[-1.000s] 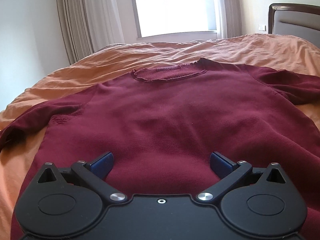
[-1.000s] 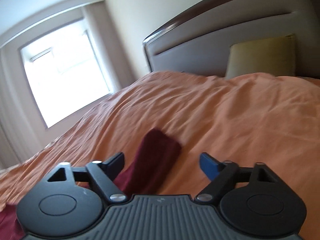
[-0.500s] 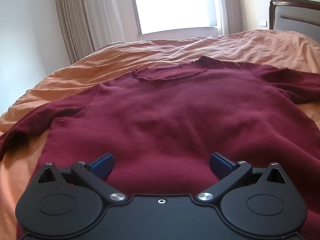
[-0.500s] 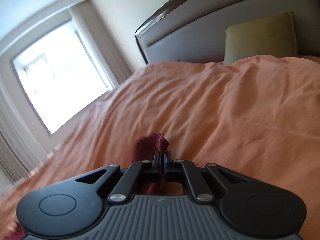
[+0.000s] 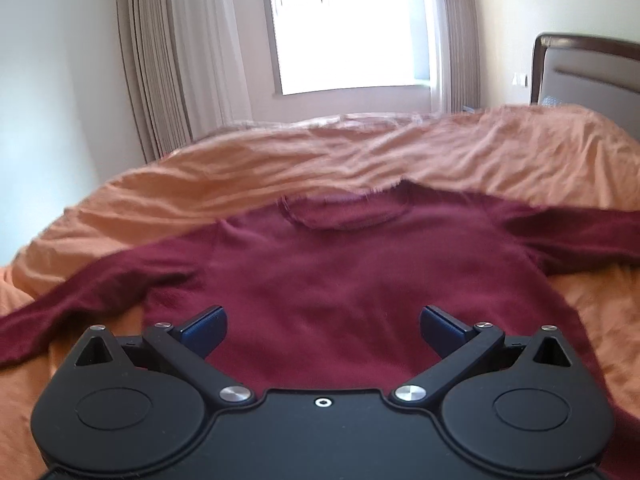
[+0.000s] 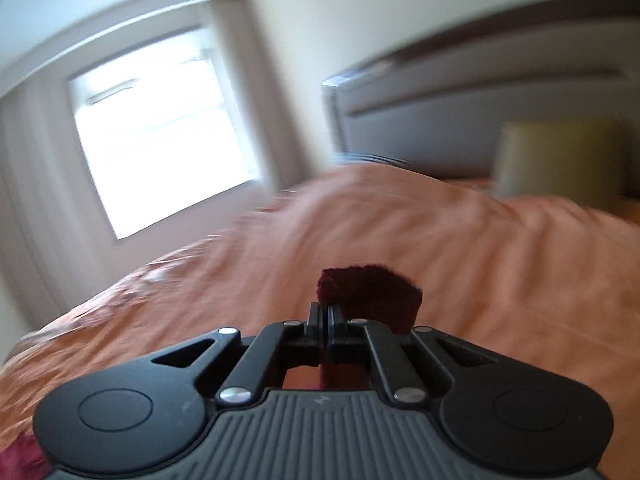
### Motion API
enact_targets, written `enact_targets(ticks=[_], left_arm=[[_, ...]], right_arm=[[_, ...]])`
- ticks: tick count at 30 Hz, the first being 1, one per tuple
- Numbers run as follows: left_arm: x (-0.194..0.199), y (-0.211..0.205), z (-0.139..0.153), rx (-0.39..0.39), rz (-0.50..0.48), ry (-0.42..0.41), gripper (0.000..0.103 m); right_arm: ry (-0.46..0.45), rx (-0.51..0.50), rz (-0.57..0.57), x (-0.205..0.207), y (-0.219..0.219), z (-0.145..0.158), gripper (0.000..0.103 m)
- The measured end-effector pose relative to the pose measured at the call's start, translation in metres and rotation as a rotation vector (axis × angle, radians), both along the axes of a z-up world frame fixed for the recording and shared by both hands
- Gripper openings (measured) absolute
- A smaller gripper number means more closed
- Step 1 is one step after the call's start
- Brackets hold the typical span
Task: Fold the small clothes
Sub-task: 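Grasp the sweater sleeve cuff with the right gripper and fold it across the body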
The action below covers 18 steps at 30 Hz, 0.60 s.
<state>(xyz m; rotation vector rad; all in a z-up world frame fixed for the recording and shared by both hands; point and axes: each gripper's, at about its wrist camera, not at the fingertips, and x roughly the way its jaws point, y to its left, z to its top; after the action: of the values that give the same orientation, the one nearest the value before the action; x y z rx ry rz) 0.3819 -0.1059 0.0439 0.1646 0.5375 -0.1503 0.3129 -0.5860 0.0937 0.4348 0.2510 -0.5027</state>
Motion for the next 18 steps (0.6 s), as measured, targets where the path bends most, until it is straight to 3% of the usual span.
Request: enact_targets(ticks=[6, 9, 13, 18], left_arm=[[-0.017, 0.037, 0.031, -0.059, 0.030, -0.041, 0.102], [-0.022, 0.060, 0.040, -0.086, 0.070, -0.054, 0.102], [-0.024, 0.091, 0.046, -0.116, 0.131, -0.054, 0.102], [-0.027, 0.125, 0.048, -0.096, 0.212, -0.055, 0.102]], right_arm=[[-0.076, -0.089, 0.272, 0.037, 0.109, 0.060, 0.003], [-0.085, -0.101, 0.420, 0.061, 0.166, 0.074, 0.003], [-0.070, -0.140, 0.563, 0.098, 0.241, 0.069, 0.002], [-0.002, -0.141, 0.702, 0.132, 0.324, 0.029, 0.002]])
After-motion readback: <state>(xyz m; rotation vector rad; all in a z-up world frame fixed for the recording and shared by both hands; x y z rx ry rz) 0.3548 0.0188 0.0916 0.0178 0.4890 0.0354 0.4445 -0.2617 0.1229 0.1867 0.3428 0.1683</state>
